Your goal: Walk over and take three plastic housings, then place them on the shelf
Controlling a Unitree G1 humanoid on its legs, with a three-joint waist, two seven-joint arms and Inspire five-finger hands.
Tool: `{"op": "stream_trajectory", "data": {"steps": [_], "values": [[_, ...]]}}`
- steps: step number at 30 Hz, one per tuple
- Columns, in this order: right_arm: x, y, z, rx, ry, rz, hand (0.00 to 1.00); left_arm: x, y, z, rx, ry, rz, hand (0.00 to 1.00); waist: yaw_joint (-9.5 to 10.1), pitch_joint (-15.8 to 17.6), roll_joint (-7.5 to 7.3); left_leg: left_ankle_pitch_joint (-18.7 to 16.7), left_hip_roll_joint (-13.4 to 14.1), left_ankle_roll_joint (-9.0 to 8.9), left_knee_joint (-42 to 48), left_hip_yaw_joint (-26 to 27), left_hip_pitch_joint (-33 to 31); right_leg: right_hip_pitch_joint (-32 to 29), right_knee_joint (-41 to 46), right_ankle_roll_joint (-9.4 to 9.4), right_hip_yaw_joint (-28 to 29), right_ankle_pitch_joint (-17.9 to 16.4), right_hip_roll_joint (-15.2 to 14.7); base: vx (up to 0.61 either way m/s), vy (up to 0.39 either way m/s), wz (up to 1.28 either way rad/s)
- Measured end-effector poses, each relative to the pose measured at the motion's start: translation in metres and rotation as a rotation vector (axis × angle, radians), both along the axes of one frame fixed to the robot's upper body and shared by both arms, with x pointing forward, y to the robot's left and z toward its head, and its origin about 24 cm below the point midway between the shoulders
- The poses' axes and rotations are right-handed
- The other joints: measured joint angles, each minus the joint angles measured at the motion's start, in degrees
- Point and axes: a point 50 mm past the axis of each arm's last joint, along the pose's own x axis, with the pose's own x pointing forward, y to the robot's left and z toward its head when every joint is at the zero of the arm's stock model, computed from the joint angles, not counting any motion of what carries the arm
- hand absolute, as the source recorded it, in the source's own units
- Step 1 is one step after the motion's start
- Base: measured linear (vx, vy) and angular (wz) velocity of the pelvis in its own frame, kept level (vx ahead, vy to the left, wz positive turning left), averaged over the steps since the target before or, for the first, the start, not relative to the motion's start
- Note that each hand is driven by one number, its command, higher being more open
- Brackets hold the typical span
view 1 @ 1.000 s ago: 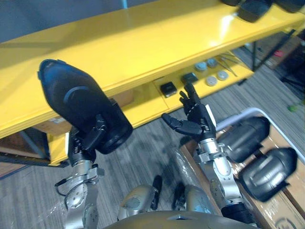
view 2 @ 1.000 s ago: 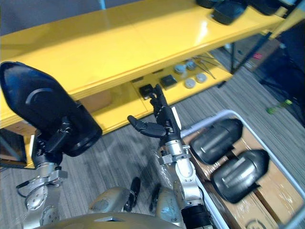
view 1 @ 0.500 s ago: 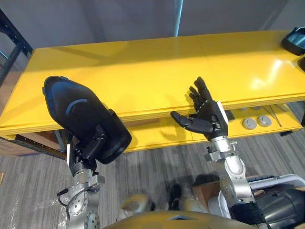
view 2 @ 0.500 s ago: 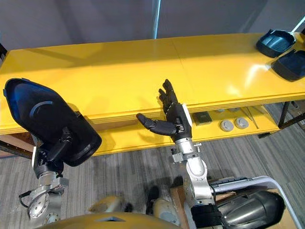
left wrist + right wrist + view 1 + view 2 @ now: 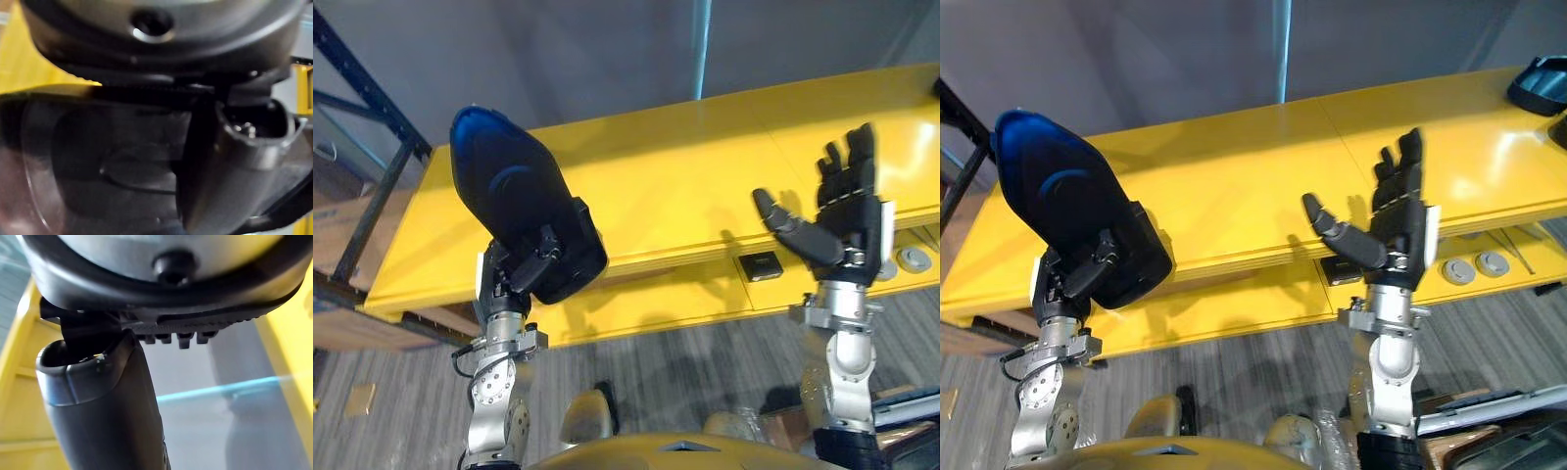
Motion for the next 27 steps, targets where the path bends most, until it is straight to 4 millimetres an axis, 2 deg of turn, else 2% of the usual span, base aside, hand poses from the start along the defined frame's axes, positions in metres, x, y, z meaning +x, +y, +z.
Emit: {"op": "stream_trajectory", "data": {"steps": [1, 2, 3, 6, 9, 12, 16, 19, 22, 25, 27], "values": [[-0.001, -0.001, 0.000, 0.005, 0.002, -0.009, 1.00, 0.000, 0.001, 0.002, 0.013, -0.006, -0.008, 0.00, -0.32, -0.2, -0.90, 0.2, -1.1, 0.24, -0.2, 0.5, 0.3, 0.0, -0.6, -0.18, 0.7, 0.3, -1.1, 0.16, 0.376, -0.44], [-0.002, 0.001, 0.000, 0.008, -0.002, -0.005, 1.00, 0.002, 0.005, 0.012, 0.048, -0.041, -0.027, 0.00, -1.01, -0.4, -2.40, -0.4, -2.6, 0.96, -1.7, 1.1, 0.8, 0.1, -2.3, 0.98, 1.5, 1.1, -2.4, 0.12, 0.311, -0.24], [-0.003, 0.002, -0.002, 0.025, 0.001, -0.009, 1.00, 0.006, 0.006, 0.021, 0.080, -0.071, -0.058, 0.00, -1.42, -0.5, -3.85, -0.1, -3.5, 1.42, -3.0, 2.0, 1.0, 0.0, -3.9, 0.90, 1.9, 2.3, -3.0, 0.11, 0.252, -0.20], [-0.009, 0.006, -0.006, 0.062, 0.015, -0.018, 1.00, 0.011, 0.003, 0.033, 0.109, -0.114, -0.125, 0.00, -1.98, -0.8, -5.67, -0.4, -4.6, 1.83, -3.9, 3.2, 1.8, 1.0, -7.1, 1.72, 2.4, 4.1, -3.4, 0.06, 0.101, -0.15], [-0.015, 0.007, -0.010, 0.077, 0.031, -0.027, 1.00, 0.017, -0.005, 0.041, 0.097, -0.141, -0.179, 0.00, -3.09, -0.9, -5.71, -0.7, -4.3, 1.63, -3.9, 3.5, 2.1, 1.3, -7.5, 1.76, 2.3, 4.1, -3.2, 0.03, -0.002, -0.05], [-0.019, 0.005, -0.017, 0.094, 0.079, -0.050, 1.00, 0.031, -0.027, 0.053, 0.054, -0.175, -0.281, 0.00, -4.22, -1.0, -5.61, -1.1, -3.1, 1.13, -4.0, 4.2, 2.0, 1.1, -8.6, 1.55, 2.9, 4.5, -2.0, 0.00, -0.037, -0.15], [-0.020, 0.007, -0.019, 0.070, 0.120, -0.054, 1.00, 0.058, -0.059, 0.066, 0.015, -0.154, -0.408, 0.00, -6.48, -1.0, -5.65, -1.2, -1.3, 0.57, -4.3, 6.7, 2.2, -0.2, -9.7, 1.29, 5.7, 6.1, -0.2, 0.01, -0.027, -0.34], [-0.023, 0.006, -0.019, 0.051, 0.140, -0.042, 1.00, 0.081, -0.071, 0.067, -0.020, -0.095, -0.417, 0.00, -8.41, -1.0, -5.71, -0.8, -0.6, 0.21, -6.1, 9.1, 4.2, -0.4, -10.5, 0.79, 8.0, 7.0, 0.5, 0.01, -0.009, -0.43], [-0.025, 0.007, -0.016, 0.016, 0.139, -0.010, 1.00, 0.103, -0.068, 0.068, -0.029, -0.044, -0.335, 0.00, -10.66, -1.0, -5.73, -0.1, -0.3, -0.10, -8.2, 11.4, 5.4, -1.7, -10.5, 0.80, 10.1, 7.1, 1.1, -0.02, -0.011, -0.35], [-0.024, 0.009, -0.017, 0.027, 0.150, 0.030, 1.00, 0.119, -0.059, 0.072, -0.041, -0.017, -0.247, 0.00, -11.40, -1.0, -5.76, 1.3, 0.1, -0.46, -10.8, 13.3, 6.1, -3.7, -10.5, 0.45, 12.0, 7.7, 2.1, -0.03, -0.026, -0.34], [-0.021, 0.017, -0.021, 0.091, 0.167, 0.116, 1.00, 0.132, -0.047, 0.075, -0.049, 0.003, -0.150, 0.00, -12.36, -1.0, -5.78, 2.1, 0.6, -0.75, -12.4, 15.0, 6.6, -5.0, -10.6, 0.06, 13.3, 8.2, 3.0, -0.01, -0.034, -0.32]]}}
